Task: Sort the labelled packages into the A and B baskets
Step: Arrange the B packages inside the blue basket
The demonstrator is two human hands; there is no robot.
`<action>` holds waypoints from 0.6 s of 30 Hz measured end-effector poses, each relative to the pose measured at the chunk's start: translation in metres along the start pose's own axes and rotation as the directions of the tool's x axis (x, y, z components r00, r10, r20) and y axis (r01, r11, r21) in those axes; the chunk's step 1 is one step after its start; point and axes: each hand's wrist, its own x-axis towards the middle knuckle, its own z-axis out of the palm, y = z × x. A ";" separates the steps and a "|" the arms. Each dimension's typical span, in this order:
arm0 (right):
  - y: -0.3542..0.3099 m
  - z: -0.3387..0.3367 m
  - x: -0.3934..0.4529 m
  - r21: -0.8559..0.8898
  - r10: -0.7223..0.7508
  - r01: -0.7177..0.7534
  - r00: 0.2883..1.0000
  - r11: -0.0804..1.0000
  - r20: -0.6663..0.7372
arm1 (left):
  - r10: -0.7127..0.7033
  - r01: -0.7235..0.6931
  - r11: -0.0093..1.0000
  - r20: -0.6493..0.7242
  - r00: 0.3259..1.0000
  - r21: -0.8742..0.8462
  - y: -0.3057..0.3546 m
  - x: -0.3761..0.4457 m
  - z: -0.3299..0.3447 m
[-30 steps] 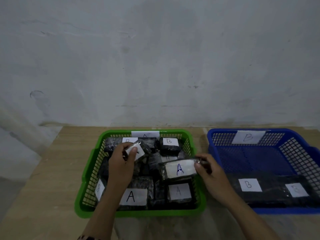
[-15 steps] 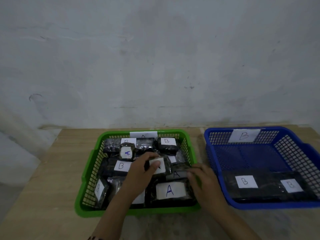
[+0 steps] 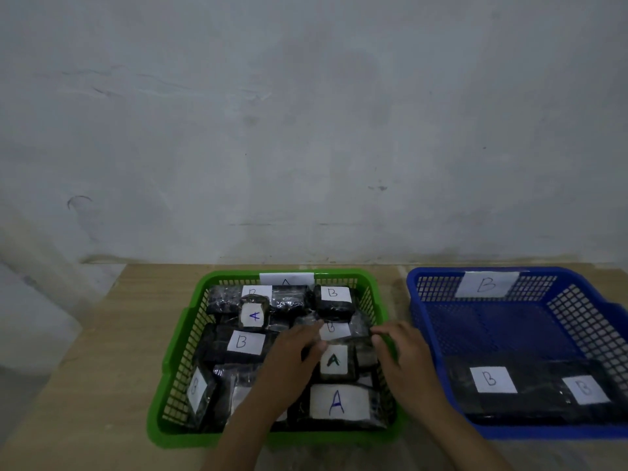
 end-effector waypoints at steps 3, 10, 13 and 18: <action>-0.003 -0.001 0.018 0.006 -0.032 0.032 0.999 0.999 -0.010 | -0.027 0.024 1.000 -0.135 0.991 -0.019 -0.004 -0.001 -0.005; -0.016 0.018 0.080 -0.143 0.041 -0.019 0.988 0.990 0.151 | 0.002 0.007 0.999 -0.236 0.972 0.036 -0.001 0.014 -0.014; -0.016 0.027 0.093 -0.272 0.156 -0.064 0.930 0.960 0.333 | 0.000 0.021 0.996 -0.241 0.971 0.087 0.000 0.028 -0.014; -0.012 0.031 0.098 -0.319 0.176 -0.025 0.873 0.947 0.454 | -0.044 0.064 0.994 -0.222 0.974 0.084 0.004 0.042 -0.011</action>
